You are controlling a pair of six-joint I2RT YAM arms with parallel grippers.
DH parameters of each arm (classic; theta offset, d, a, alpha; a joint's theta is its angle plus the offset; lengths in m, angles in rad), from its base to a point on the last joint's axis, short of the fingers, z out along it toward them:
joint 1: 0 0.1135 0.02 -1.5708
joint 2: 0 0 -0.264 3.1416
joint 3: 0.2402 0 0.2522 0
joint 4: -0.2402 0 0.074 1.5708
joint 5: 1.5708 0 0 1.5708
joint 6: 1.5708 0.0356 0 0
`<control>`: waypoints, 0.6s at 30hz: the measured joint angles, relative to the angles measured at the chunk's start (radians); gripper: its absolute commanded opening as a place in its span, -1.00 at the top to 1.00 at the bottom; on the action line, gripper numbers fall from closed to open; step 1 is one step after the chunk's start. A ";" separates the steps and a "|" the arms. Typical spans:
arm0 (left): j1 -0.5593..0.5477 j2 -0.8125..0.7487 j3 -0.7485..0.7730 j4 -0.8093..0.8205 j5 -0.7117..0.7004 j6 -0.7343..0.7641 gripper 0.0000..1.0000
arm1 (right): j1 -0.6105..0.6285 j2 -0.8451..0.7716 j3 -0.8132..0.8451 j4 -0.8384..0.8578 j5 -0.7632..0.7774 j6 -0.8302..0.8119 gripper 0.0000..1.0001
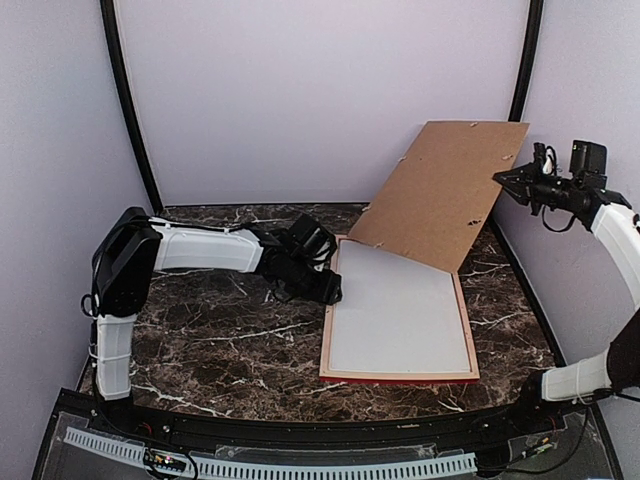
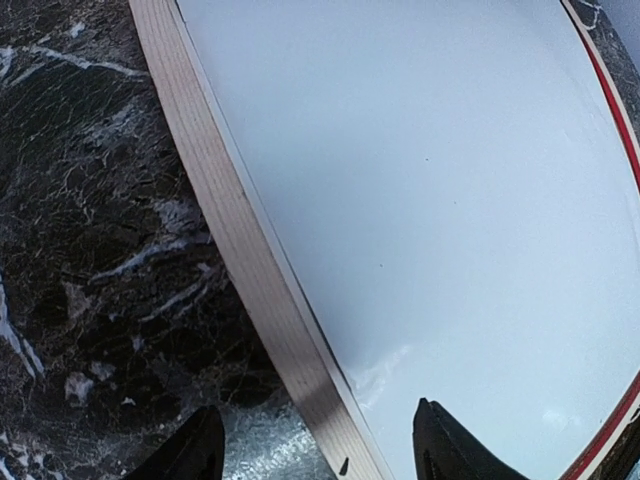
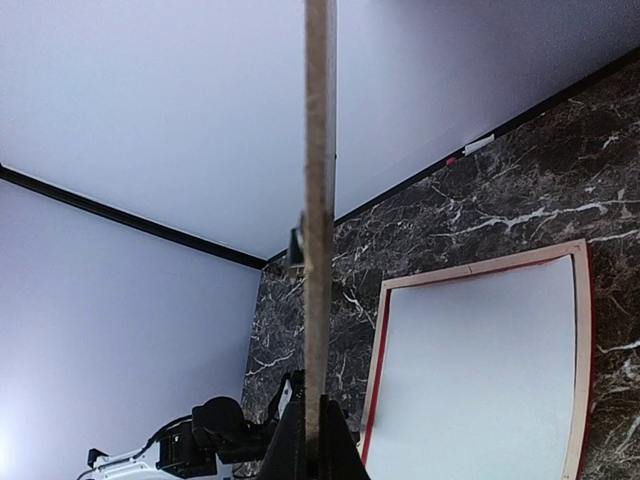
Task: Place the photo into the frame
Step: Move the frame body to the center of the board.
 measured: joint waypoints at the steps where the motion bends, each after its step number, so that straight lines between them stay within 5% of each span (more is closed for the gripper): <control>1: 0.000 0.013 0.010 0.000 -0.003 0.002 -0.32 | 0.000 0.000 -0.003 0.002 -0.002 0.000 1.00; 18: -0.003 0.094 0.067 0.000 -0.067 0.008 0.05 | -0.005 0.000 -0.050 0.005 -0.016 -0.021 1.00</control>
